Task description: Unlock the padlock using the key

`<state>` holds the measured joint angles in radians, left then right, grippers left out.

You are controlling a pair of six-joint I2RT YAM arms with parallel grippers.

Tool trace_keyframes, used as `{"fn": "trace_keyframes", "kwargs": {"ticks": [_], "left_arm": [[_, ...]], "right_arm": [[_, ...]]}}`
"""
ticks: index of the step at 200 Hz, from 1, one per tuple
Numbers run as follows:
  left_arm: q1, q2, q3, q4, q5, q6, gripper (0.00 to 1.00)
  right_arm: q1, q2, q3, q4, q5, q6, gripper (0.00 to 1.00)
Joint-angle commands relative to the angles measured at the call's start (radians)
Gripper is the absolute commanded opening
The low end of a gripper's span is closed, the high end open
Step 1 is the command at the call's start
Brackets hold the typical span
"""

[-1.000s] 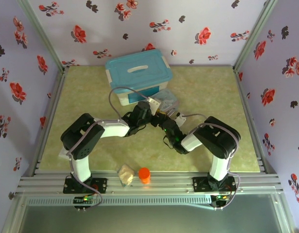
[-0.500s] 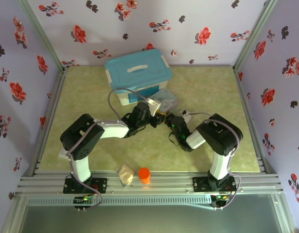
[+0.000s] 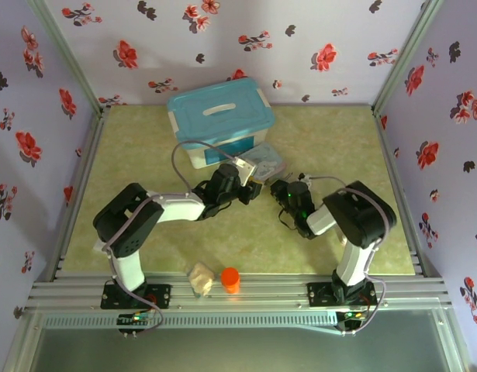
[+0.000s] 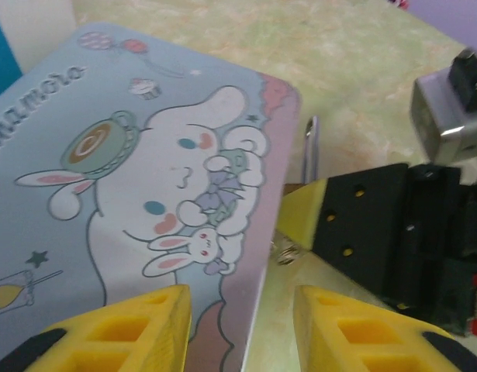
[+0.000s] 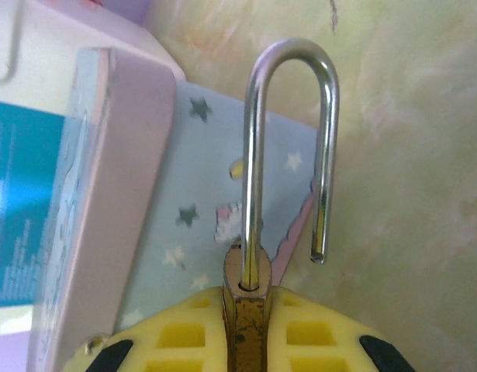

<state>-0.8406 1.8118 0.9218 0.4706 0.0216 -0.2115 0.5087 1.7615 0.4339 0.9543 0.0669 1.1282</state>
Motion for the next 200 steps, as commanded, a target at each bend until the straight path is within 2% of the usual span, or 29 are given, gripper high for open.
{"fn": "trace_keyframes", "kwargs": {"ticks": [1, 38, 57, 75, 112, 145, 165, 182, 200], "left_arm": [[-0.01, 0.002, -0.004, -0.375, -0.141, -0.048, 0.4], [-0.014, -0.034, 0.052, -0.506, -0.303, -0.057, 0.41], [-0.015, -0.035, 0.06, -0.53, -0.329, -0.046, 0.41], [-0.014, -0.041, 0.058, -0.546, -0.363, -0.046, 0.43], [-0.008, -0.078, 0.031, -0.525, -0.374, -0.066, 0.46], [-0.008, -0.124, 0.026, -0.505, -0.355, -0.099, 0.53], [-0.008, -0.171, 0.013, -0.488, -0.342, -0.114, 0.56], [-0.002, -0.2, 0.013, -0.477, -0.331, -0.121, 0.63], [0.007, -0.214, 0.03, -0.479, -0.31, -0.127, 0.64]], "right_arm": [[-0.015, -0.113, 0.048, -0.408, -0.091, -0.145, 0.0], [-0.031, -0.221, 0.084, -0.758, -0.211, -0.285, 0.0], [-0.034, -0.271, 0.075, -0.834, -0.246, -0.321, 0.0], [-0.04, -0.314, 0.105, -0.977, -0.266, -0.386, 0.0], [-0.067, -0.279, 0.178, -1.187, -0.443, -0.51, 0.0], [-0.068, -0.255, 0.249, -1.409, -0.399, -0.601, 0.05], [-0.07, -0.257, 0.29, -1.529, -0.322, -0.638, 0.06], [-0.074, -0.257, 0.307, -1.58, -0.257, -0.639, 0.09], [-0.074, -0.231, 0.331, -1.61, -0.232, -0.651, 0.15]]}}
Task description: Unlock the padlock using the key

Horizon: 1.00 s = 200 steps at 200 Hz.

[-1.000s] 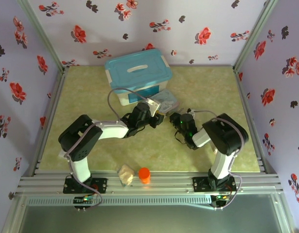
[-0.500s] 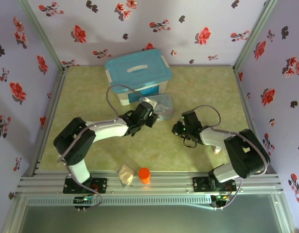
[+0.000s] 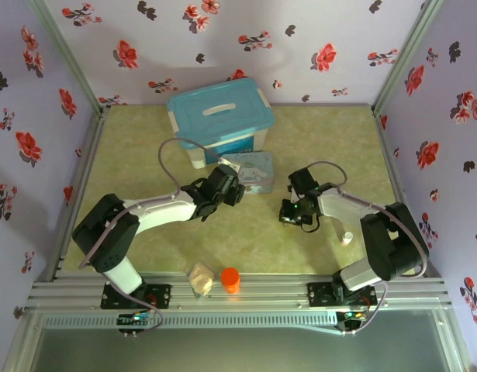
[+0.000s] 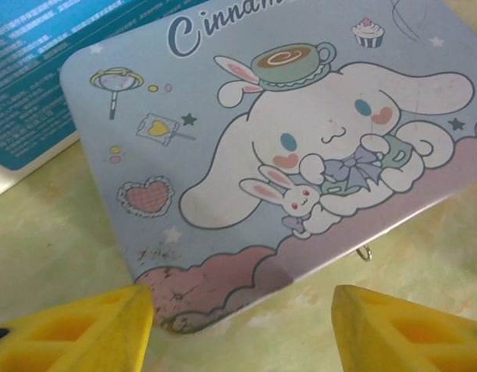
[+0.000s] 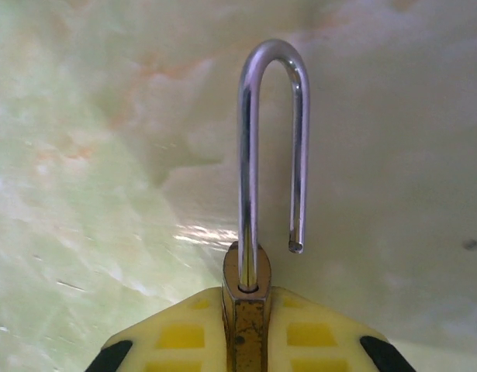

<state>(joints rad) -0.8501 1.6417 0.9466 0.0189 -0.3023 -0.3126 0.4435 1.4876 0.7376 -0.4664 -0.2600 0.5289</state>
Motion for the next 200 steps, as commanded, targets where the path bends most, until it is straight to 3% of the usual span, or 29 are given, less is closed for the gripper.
{"fn": "trace_keyframes", "kwargs": {"ticks": [1, 44, 79, 119, 157, 181, 189, 200], "left_arm": [[0.017, -0.044, 0.006, -0.028, 0.014, -0.026, 0.64], [0.024, -0.119, -0.019, -0.019, 0.025, -0.046, 0.66], [0.039, -0.206, -0.063, -0.022, 0.031, -0.06, 0.67], [0.074, -0.34, -0.107, -0.061, 0.033, -0.069, 0.7], [0.159, -0.495, -0.14, -0.156, 0.009, -0.072, 0.82], [0.238, -0.585, -0.203, -0.196, -0.192, -0.032, 1.0], [0.287, -0.607, -0.231, -0.19, -0.207, -0.003, 1.0], [0.354, -0.629, -0.277, -0.16, -0.243, 0.036, 1.0]], "right_arm": [[-0.009, 0.046, 0.028, -0.191, 0.097, -0.053, 0.15], [-0.009, 0.06, 0.061, -0.242, 0.18, -0.067, 0.29], [0.002, 0.07, 0.107, -0.281, 0.228, -0.082, 0.29], [0.018, 0.048, 0.174, -0.355, 0.285, -0.108, 0.4], [0.018, -0.047, 0.203, -0.352, 0.349, -0.109, 0.52], [0.005, -0.141, 0.192, -0.259, 0.567, -0.135, 0.78], [0.004, -0.177, 0.176, -0.2, 0.662, -0.167, 0.98], [-0.002, -0.227, 0.139, -0.109, 0.763, -0.207, 0.99]]}}
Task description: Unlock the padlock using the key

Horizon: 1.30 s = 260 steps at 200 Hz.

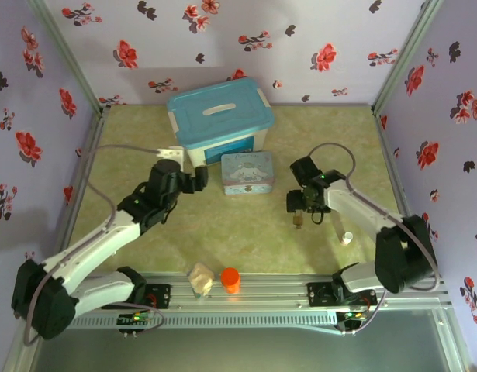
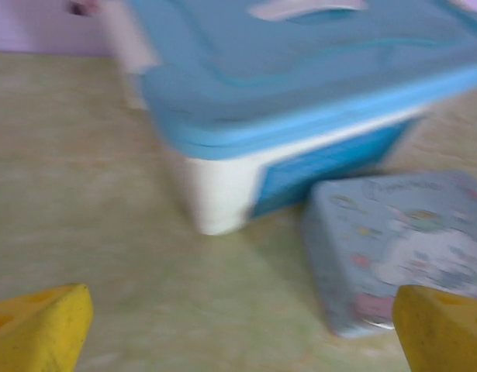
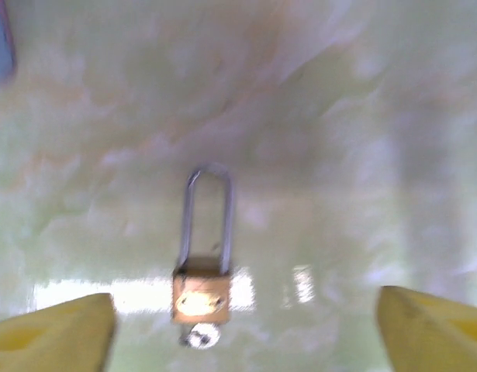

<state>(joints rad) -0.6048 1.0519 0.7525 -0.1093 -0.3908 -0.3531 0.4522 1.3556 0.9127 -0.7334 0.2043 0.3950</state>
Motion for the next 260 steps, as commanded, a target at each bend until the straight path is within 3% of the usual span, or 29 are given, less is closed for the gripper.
{"fn": "trace_keyframes", "kwargs": {"ticks": [1, 22, 42, 62, 88, 97, 114, 131, 147, 185, 193, 203, 260], "left_arm": [[0.111, -0.041, -0.088, -0.027, -0.157, 0.081, 1.0], [0.23, -0.067, -0.184, 0.072, -0.207, 0.14, 1.0], [0.327, -0.061, -0.276, 0.239, -0.172, 0.249, 1.0], [0.386, 0.02, -0.364, 0.476, -0.144, 0.358, 1.0], [0.476, 0.186, -0.416, 0.733, -0.044, 0.331, 1.0], [0.483, 0.218, -0.409, 0.769, -0.005, 0.331, 1.0], [0.508, 0.29, -0.428, 0.948, 0.039, 0.342, 1.0], [0.536, 0.329, -0.407, 0.948, 0.038, 0.327, 1.0], [0.565, 0.401, -0.426, 1.057, 0.041, 0.283, 1.0], [0.573, 0.515, -0.397, 1.113, 0.083, 0.305, 1.0], [0.571, 0.482, -0.366, 0.992, 0.093, 0.291, 1.0], [0.571, 0.506, -0.381, 1.069, 0.089, 0.305, 1.0], [0.572, 0.498, -0.378, 1.046, 0.082, 0.298, 1.0]], "right_arm": [[-0.011, -0.099, -0.04, 0.171, 0.306, -0.077, 0.99], [-0.039, -0.194, -0.208, 0.502, 0.354, -0.229, 0.99], [-0.101, -0.231, -0.38, 0.855, 0.318, -0.355, 0.99], [-0.209, -0.179, -0.49, 1.129, 0.27, -0.356, 0.99], [-0.323, -0.052, -0.554, 1.368, 0.243, -0.273, 0.99], [-0.33, -0.046, -0.537, 1.346, 0.216, -0.275, 0.99], [-0.336, 0.005, -0.572, 1.514, 0.154, -0.342, 0.99], [-0.337, 0.081, -0.588, 1.63, 0.171, -0.36, 0.99], [-0.339, 0.162, -0.6, 1.746, 0.179, -0.363, 0.99], [-0.391, 0.206, -0.545, 1.665, 0.194, -0.285, 0.99], [-0.397, 0.196, -0.538, 1.626, 0.185, -0.276, 0.99], [-0.397, 0.21, -0.545, 1.667, 0.187, -0.283, 0.99], [-0.397, 0.203, -0.545, 1.657, 0.187, -0.284, 0.99]]}}
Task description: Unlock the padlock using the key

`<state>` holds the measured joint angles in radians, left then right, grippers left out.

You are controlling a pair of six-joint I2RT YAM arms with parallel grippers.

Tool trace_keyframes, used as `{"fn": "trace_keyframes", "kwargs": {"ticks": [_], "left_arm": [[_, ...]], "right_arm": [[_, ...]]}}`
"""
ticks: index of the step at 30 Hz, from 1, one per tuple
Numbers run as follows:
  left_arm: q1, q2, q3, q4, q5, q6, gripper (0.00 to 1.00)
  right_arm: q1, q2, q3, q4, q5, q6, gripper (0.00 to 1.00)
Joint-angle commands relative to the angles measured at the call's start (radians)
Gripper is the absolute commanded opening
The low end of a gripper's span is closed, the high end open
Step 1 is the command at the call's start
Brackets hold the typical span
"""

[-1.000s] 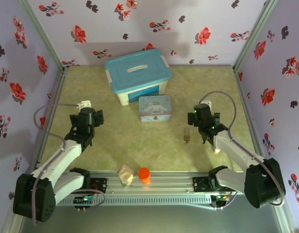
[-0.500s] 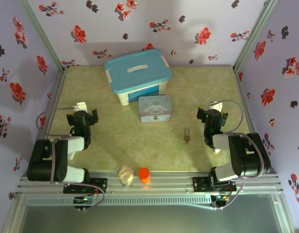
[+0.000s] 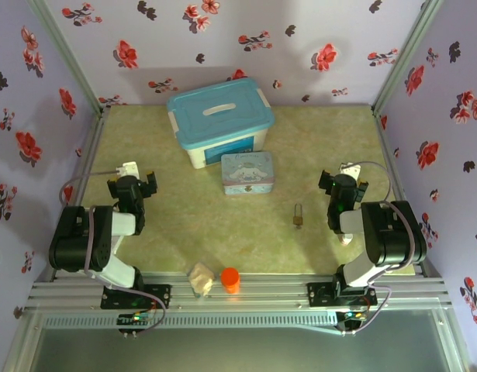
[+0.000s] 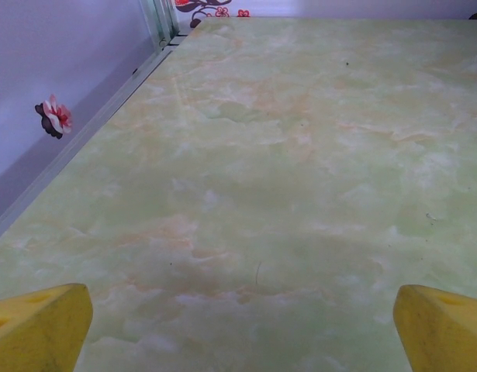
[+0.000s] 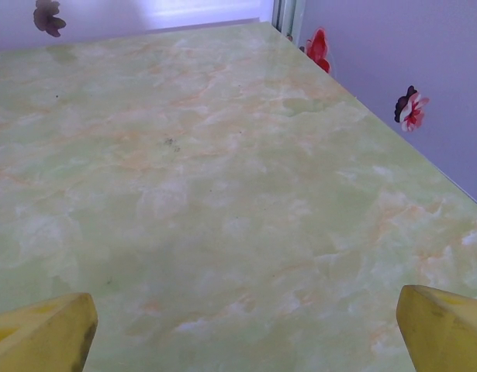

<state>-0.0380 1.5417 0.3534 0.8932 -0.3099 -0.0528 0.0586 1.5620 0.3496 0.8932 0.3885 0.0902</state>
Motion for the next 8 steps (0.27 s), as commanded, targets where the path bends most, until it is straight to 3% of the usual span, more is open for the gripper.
{"fn": "trace_keyframes", "kwargs": {"ticks": [1, 8], "left_arm": [[0.004, 0.008, 0.021, 0.044, 0.002, -0.003, 1.0], [0.004, 0.009, 0.021, 0.046, 0.002, -0.002, 1.0]], "right_arm": [[-0.003, -0.003, 0.019, 0.03, 0.003, 0.02, 0.99], [-0.011, -0.004, 0.021, 0.026, -0.016, 0.023, 0.99]]}}
